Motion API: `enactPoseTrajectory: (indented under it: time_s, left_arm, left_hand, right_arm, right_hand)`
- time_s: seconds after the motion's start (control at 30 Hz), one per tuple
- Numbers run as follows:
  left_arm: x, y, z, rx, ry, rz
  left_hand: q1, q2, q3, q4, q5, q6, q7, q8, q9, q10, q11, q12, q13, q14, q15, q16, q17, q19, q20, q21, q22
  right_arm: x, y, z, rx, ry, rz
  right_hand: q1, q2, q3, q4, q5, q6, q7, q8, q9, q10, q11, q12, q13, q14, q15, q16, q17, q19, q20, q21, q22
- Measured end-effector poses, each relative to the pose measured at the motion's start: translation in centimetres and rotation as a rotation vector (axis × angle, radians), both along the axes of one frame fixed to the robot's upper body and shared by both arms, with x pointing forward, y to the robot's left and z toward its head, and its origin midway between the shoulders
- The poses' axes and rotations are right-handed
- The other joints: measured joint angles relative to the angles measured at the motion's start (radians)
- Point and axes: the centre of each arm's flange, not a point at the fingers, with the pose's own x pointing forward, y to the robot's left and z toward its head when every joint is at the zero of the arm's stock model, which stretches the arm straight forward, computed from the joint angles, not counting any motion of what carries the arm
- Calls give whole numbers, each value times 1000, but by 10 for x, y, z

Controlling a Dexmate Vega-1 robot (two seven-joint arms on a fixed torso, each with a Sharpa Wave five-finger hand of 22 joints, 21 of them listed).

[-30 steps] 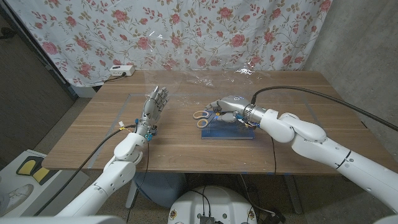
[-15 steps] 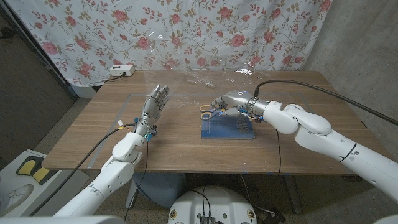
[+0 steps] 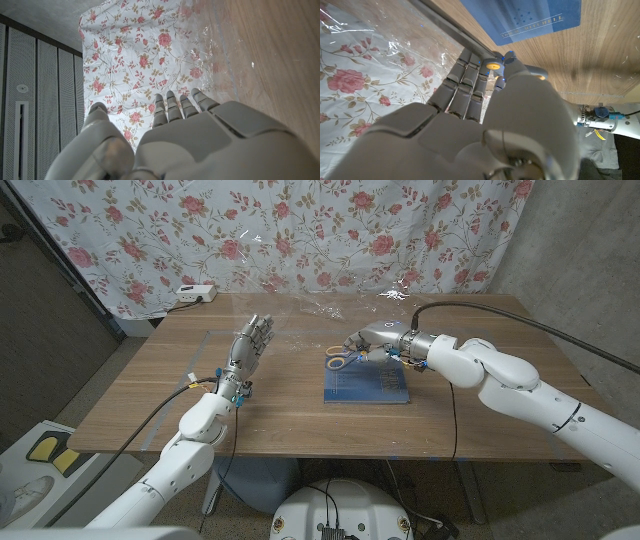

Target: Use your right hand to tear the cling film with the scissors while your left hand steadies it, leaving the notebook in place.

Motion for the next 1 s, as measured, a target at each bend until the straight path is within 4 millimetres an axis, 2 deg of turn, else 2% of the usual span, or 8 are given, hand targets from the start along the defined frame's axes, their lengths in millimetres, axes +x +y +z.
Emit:
enactPoseTrajectory:
  time_s: [0.2,0.4,0.53,0.73,0.8,0.93,1.0]
  left_arm:
    - [-5,0,2,13,-15,4]
    - [-8,-1,4,26,-29,11]
    - [-9,-1,5,31,-34,12]
    - [-9,-4,5,34,-35,9]
    - [-9,-5,5,34,-36,7]
    - [-7,-8,5,37,-34,3]
    - [-7,-9,5,39,-33,2]
  left_hand:
    - [0,0,4,-4,0,0,0,0,0,5,-5,0,0,0,0,0,0,0,0,0,0]
    - [4,4,4,-4,0,5,5,0,0,13,-13,0,0,5,-5,0,0,0,0,0,0]
    - [4,4,4,-4,0,5,5,0,0,16,-9,0,0,5,-5,0,0,0,0,0,0]
    - [4,4,4,-4,0,11,4,0,0,16,-9,0,0,5,-5,0,0,0,0,0,0]
    - [4,4,4,-4,0,14,7,0,0,16,-9,0,0,5,-5,0,0,0,0,0,0]
    - [8,8,4,-4,0,14,7,0,0,16,-9,0,0,5,-5,0,0,0,0,0,0]
    - [8,8,4,-4,0,14,7,0,0,16,-9,0,0,5,-5,0,0,0,0,0,0]
  right_arm:
    - [-1,-1,7,-23,-6,-21]
    - [-1,-2,13,-40,-8,-32]
    - [-1,-2,15,-43,-10,-32]
    - [2,-3,15,-47,-4,-31]
    - [2,-3,14,-47,-2,-30]
    - [3,-4,14,-47,1,-27]
    - [3,-4,14,-48,1,-27]
  right_hand:
    - [9,-4,0,0,4,5,3,0,0,5,5,0,-5,6,-2,0,-1,0,0,0,0]
    - [13,-3,0,0,4,-22,-12,-19,0,5,5,2,-12,15,-4,-8,-2,0,0,16,0]
    - [13,-3,-7,-4,4,-43,-2,-27,0,11,11,2,-21,15,-4,-8,-2,0,0,23,0]
    - [19,-9,-7,-4,4,-80,-39,-48,0,13,13,2,-24,18,-4,-19,-6,0,0,33,0]
    - [19,-9,-7,-4,4,-103,-31,-57,0,15,15,2,-25,22,-7,-24,-6,0,0,37,0]
    - [20,-10,-10,-2,4,-154,8,-71,0,20,20,-5,-31,27,-6,-29,-11,-4,4,48,0]
    - [25,-14,-14,-6,4,-199,19,-83,-4,22,22,-6,-34,32,-8,-35,-11,-4,4,57,0]
